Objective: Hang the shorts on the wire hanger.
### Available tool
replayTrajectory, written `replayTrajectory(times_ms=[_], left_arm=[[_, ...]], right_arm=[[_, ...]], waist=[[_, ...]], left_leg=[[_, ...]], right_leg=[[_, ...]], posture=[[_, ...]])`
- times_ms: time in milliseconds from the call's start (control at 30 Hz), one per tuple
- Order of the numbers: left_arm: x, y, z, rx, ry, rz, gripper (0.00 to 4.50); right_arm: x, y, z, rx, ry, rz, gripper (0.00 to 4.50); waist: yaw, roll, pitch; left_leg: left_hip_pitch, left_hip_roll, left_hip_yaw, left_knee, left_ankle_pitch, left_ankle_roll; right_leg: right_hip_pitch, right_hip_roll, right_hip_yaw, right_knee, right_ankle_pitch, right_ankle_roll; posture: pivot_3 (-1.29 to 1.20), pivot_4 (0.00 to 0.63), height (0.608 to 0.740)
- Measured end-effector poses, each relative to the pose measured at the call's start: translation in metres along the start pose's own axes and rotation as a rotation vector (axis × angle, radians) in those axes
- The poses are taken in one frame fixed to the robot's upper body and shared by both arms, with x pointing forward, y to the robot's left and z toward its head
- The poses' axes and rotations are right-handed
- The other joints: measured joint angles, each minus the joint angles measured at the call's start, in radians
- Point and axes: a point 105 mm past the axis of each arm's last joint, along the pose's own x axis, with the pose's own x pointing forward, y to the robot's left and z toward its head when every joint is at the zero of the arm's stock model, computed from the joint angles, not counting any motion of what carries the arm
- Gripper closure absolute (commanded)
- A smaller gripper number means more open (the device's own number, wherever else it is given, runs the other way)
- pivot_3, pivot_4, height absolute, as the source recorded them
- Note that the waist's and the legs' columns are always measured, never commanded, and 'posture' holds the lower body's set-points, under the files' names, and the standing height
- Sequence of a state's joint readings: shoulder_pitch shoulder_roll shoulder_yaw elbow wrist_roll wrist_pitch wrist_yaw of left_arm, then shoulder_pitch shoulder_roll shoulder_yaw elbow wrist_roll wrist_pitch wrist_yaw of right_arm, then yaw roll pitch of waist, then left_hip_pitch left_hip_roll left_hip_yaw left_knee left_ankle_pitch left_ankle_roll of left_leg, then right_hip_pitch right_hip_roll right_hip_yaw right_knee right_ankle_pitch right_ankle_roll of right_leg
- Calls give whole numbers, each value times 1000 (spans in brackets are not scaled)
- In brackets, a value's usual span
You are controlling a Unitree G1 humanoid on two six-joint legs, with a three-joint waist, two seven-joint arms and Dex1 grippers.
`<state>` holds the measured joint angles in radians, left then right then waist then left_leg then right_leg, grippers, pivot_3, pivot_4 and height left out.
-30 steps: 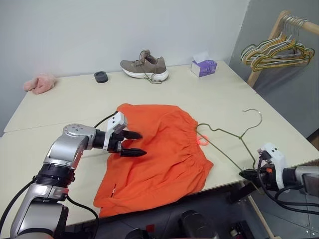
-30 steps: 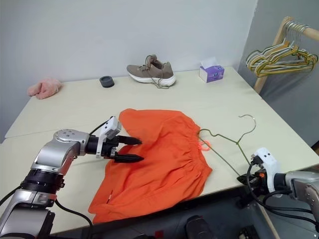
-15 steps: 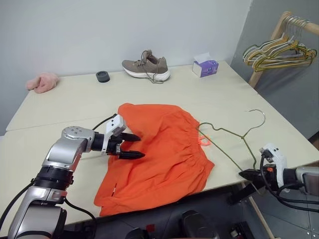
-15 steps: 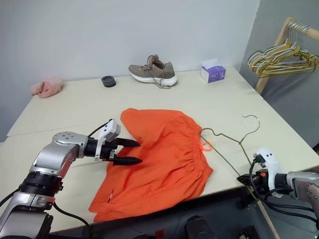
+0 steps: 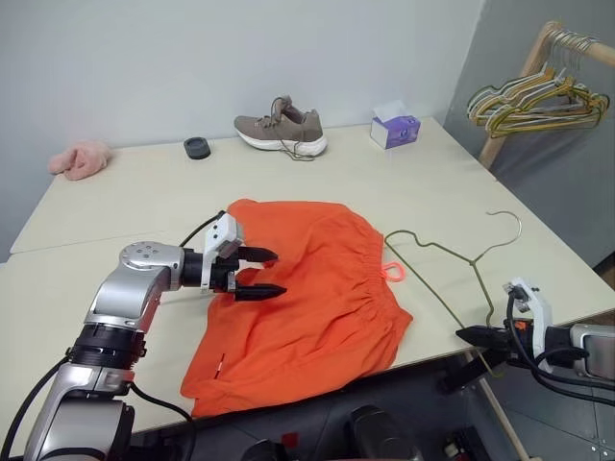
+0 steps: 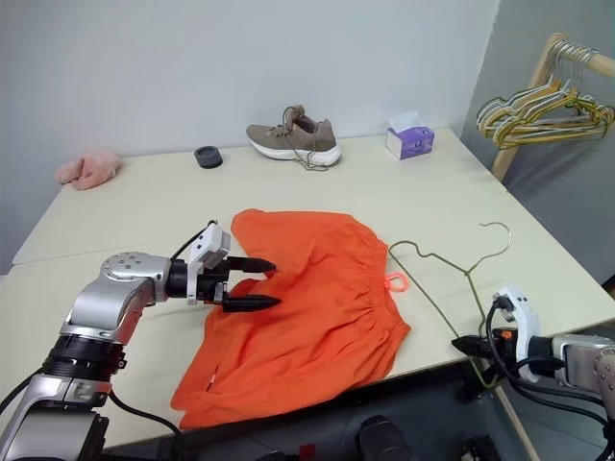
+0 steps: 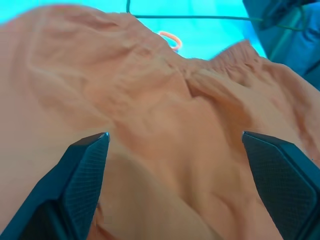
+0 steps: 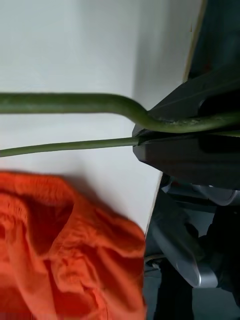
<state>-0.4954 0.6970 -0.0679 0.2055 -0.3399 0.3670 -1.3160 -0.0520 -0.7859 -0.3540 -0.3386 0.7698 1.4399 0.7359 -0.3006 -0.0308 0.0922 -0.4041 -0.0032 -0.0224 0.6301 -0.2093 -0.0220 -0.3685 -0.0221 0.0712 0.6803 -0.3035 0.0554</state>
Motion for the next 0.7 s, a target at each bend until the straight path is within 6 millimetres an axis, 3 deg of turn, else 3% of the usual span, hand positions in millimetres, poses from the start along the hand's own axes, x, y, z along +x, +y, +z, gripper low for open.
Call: replayTrajectory(times_ms=[400, 600, 700], left_arm=[[-3, 25, 13, 37, -84, 179, 35], [-6, 39, 20, 58, -98, 246, 35], [-5, 40, 22, 75, -103, 255, 35]], right_arm=[[4, 15, 4, -7, 33, 79, 4500], [6, 23, -30, -4, 197, 103, 4500], [19, 30, -21, -11, 184, 153, 4500]], waist=[[2, 0, 0], [12, 0, 0], [2, 0, 0]], left_leg=[[0, 0, 0, 0, 0, 0], [-1, 0, 0, 1, 0, 0], [0, 0, 1, 1, 0, 0]], right_leg=[[0, 0, 0, 0, 0, 0], [0, 0, -1, 0, 0, 0], [0, 0, -1, 0, 1, 1]], posture=[[-303, 56, 740], [-305, 59, 740], [-305, 61, 740]])
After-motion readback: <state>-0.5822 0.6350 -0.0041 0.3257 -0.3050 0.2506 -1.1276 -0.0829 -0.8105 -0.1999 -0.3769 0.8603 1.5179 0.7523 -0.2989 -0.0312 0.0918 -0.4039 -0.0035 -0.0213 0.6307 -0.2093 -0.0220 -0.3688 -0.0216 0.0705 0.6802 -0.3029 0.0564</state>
